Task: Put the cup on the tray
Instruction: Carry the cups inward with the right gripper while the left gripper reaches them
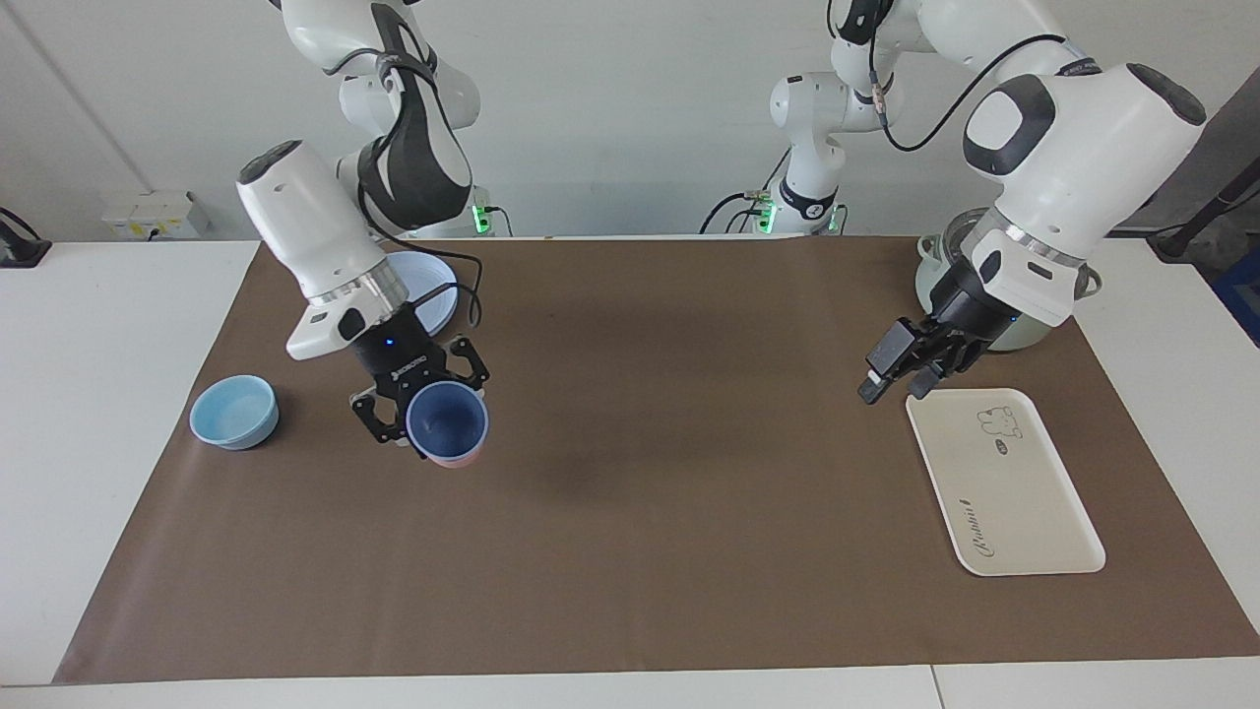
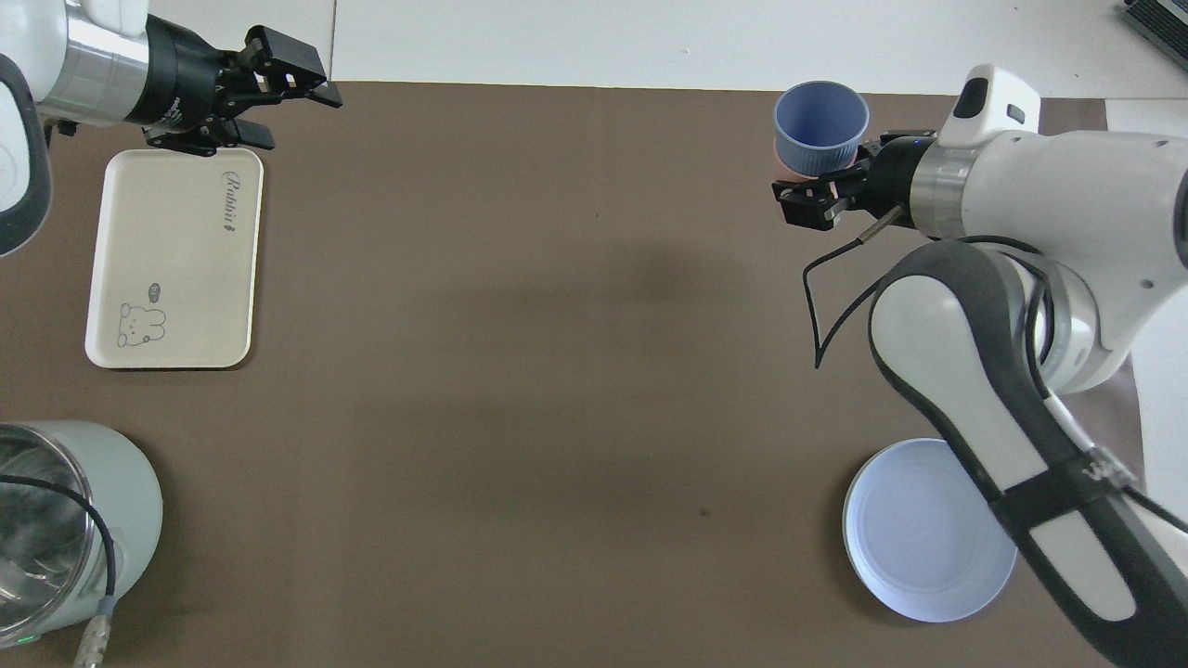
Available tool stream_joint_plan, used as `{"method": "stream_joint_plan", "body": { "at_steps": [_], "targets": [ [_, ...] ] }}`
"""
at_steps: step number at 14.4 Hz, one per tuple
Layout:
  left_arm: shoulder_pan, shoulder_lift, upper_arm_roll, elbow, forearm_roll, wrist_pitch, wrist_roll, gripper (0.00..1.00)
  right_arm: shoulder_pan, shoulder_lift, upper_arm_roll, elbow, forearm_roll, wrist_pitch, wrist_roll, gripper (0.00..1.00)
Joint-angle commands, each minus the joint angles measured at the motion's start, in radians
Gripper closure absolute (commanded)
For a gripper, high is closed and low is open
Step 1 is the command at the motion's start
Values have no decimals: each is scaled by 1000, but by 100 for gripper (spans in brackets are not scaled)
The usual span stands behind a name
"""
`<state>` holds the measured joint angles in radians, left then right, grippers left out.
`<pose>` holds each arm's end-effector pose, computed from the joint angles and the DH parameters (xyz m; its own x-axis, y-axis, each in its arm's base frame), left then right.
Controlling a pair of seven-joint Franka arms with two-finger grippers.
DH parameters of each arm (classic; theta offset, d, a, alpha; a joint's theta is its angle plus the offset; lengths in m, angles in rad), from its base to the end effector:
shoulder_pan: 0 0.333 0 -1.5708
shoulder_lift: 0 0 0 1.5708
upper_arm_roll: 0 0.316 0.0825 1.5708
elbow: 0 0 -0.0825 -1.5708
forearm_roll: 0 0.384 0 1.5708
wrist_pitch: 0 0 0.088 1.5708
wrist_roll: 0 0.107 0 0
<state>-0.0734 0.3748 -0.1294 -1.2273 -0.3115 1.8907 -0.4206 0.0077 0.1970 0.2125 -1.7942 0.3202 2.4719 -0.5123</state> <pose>0.6781 -0.1436 0.5961 0.9469 0.3052 0.1007 0.2353 -0.8719 0.4296 0.6401 0.1330 0.4937 0.7513 0.3991 0.5256 0.5104 -0.8562 -0.0794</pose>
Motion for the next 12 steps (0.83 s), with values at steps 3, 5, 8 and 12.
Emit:
{"method": "stream_joint_plan", "body": {
  "at_steps": [3, 5, 8, 12],
  "targets": [
    [-107, 88, 1, 84, -17, 91, -145, 14, -9, -30, 116, -34, -254, 15, 334, 100],
    [-141, 118, -16, 109, -21, 163, -231, 17, -6, -37, 155, -43, -318, 13, 409, 100],
    [-222, 145, -12, 118, -20, 249, -327, 21, -6, -50, 217, -59, -438, 7, 541, 100],
    [-285, 138, -15, 114, -20, 180, -363, 23, -6, -64, 272, -80, -536, -4, 675, 100]
  ]
}}
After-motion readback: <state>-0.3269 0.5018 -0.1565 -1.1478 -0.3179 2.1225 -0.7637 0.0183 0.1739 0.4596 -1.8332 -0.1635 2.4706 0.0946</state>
